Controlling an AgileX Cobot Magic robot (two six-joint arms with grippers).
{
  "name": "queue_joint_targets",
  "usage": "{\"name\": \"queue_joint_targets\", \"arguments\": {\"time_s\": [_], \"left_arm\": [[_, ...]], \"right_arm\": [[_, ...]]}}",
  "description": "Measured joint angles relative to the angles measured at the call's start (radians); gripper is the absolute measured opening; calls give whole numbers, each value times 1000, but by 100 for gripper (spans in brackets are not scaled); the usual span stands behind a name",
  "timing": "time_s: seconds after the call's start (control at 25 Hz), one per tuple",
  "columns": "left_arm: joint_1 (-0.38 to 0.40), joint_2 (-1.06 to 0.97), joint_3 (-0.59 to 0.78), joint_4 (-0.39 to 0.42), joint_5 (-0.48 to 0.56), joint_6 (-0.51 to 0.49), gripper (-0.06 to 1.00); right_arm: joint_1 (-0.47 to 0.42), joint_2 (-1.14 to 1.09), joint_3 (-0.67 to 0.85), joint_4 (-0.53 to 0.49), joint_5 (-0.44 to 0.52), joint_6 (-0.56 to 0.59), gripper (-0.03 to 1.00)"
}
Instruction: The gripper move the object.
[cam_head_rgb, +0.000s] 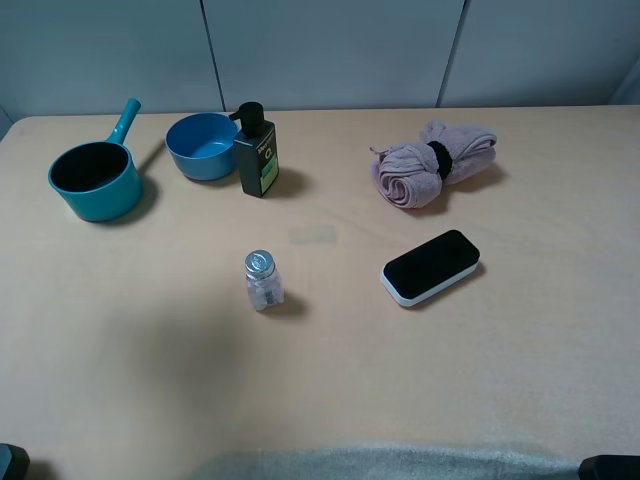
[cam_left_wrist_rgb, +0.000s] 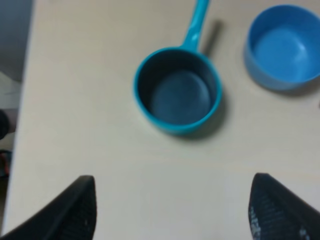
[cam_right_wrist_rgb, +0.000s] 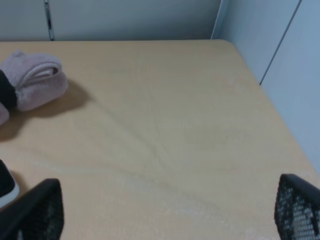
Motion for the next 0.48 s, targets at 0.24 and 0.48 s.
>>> {"name": "queue_joint_targets", "arguments": {"time_s": [0.24, 0.48], "left_arm": [[50, -316, 170, 1, 76, 25, 71], [51, -606, 303, 1, 134, 51, 71]], "right_arm": [[0, 0, 0, 0, 0, 0, 64], [0, 0, 0, 0, 0, 0, 64]]}}
